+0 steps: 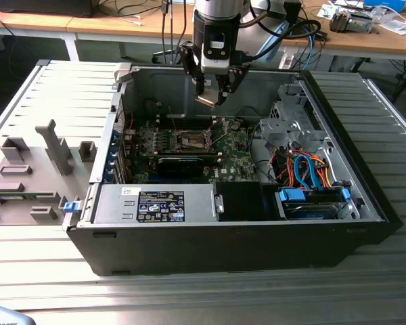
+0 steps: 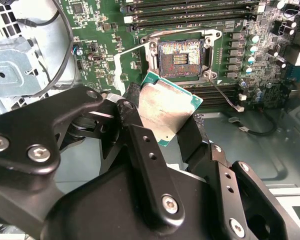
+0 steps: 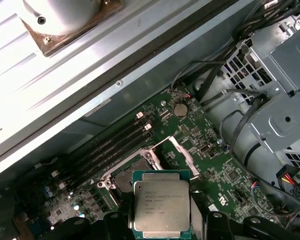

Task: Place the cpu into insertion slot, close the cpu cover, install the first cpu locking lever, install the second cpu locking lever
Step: 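Place the cpu into insertion slot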

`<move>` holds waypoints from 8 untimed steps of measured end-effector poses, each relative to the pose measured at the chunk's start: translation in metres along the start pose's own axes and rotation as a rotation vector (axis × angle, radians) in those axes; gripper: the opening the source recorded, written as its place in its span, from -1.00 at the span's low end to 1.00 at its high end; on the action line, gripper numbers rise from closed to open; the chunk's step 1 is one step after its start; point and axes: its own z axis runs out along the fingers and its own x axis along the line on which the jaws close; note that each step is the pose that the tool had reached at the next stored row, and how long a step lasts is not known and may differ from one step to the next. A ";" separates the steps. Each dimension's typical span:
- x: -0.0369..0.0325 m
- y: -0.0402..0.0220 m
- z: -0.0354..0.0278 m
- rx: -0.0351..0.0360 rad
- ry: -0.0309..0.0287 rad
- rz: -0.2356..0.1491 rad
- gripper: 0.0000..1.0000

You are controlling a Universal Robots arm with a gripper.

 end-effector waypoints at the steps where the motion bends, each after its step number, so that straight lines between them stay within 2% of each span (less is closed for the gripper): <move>1: 0.0000 0.0000 0.0000 0.0000 -0.0001 0.001 0.08; 8: 0.0000 0.0000 0.0001 -0.0002 -0.0006 0.007 0.08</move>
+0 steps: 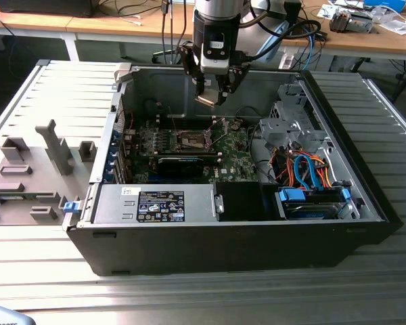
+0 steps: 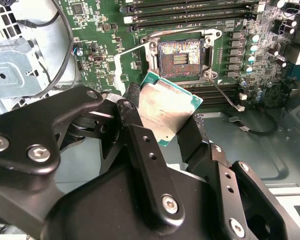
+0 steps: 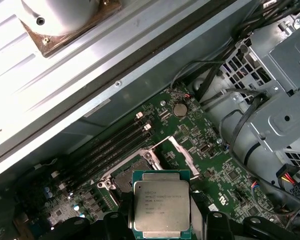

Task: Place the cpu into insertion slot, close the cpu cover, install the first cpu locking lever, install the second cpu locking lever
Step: 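Place the cpu into insertion slot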

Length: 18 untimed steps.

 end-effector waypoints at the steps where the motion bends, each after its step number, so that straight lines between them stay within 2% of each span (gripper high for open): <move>1: 0.0000 0.0000 0.0000 0.0000 -0.0001 0.001 0.08; 18: 0.0000 0.0000 -0.0001 -0.0002 -0.0015 0.018 0.08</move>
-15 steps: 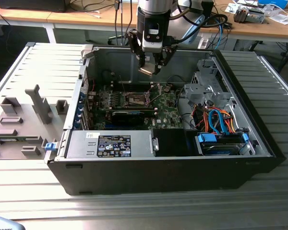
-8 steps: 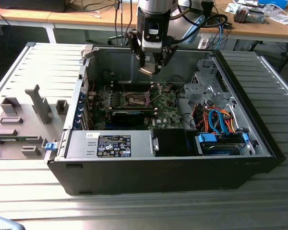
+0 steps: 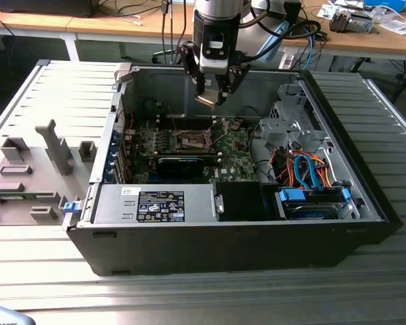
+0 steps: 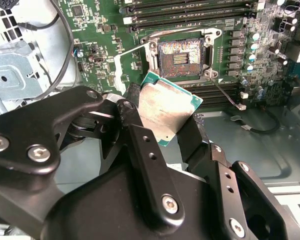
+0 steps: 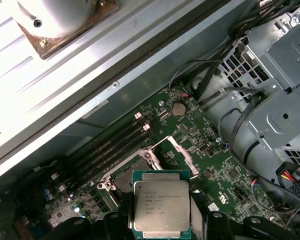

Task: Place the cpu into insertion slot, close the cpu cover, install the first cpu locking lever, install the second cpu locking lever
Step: 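Place the cpu into insertion slot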

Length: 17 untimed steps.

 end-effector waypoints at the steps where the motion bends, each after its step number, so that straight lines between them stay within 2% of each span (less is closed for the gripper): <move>1: 0.0000 0.0000 0.0000 0.0000 -0.0002 0.002 0.08; 7: 0.0000 0.0000 0.0000 0.0016 -0.0031 0.018 0.08; 11: 0.0000 0.0000 0.0000 0.0081 -0.0090 0.030 0.08; 17: 0.0000 0.0000 0.0000 0.0125 -0.0137 0.045 0.08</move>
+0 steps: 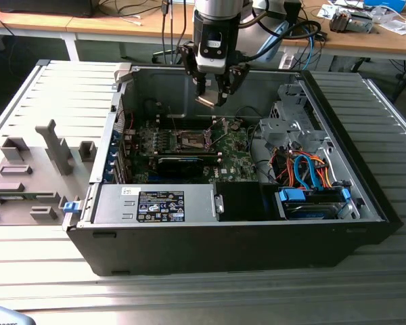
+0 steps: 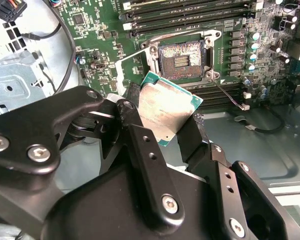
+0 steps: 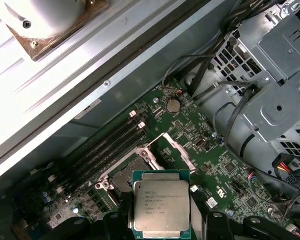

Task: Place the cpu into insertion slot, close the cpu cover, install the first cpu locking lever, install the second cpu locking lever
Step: 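Place the cpu into insertion slot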

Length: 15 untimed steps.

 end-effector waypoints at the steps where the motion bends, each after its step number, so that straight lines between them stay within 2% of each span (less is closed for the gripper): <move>1: 0.0000 0.0000 0.0000 0.0006 -0.0008 0.003 0.08; 15: 0.0000 0.0000 0.0000 0.0060 -0.0077 0.036 0.08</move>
